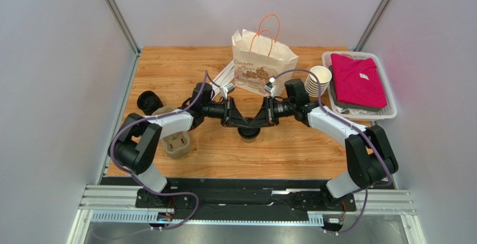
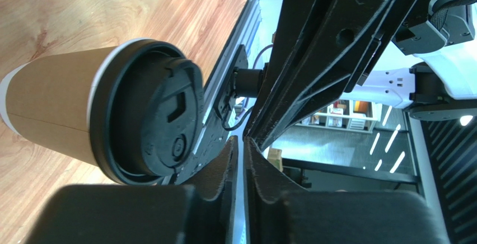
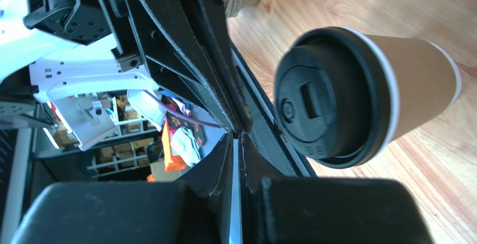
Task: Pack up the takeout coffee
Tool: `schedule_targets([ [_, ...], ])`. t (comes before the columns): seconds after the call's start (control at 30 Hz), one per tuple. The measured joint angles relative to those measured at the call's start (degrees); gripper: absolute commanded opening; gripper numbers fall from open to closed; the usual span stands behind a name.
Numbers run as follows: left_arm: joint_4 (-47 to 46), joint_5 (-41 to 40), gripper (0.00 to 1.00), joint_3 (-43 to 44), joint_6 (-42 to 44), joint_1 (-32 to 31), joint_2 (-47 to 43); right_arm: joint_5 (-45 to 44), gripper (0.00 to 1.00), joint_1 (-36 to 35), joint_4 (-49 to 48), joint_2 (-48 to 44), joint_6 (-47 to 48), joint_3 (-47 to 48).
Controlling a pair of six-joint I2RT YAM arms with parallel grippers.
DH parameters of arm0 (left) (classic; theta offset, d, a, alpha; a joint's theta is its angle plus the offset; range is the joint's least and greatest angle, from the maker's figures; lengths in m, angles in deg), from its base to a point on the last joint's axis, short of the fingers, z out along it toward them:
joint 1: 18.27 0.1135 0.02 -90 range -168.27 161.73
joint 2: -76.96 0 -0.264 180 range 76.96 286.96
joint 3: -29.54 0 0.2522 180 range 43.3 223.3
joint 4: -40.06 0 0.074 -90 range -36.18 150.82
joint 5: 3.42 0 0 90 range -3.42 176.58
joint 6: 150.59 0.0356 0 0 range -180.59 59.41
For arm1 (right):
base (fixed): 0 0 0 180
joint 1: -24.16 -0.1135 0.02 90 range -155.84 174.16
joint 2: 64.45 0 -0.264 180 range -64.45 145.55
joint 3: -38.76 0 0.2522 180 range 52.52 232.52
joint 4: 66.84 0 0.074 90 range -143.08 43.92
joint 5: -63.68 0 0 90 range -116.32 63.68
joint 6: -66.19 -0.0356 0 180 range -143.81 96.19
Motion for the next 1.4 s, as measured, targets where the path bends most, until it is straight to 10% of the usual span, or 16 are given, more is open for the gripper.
schedule_targets([
  [1.4,11.43,4.76,0.0,7.54,8.33,2.19,11.69,10.62,0.0,4.52,-1.66,15.28,4.96,1.46],
])
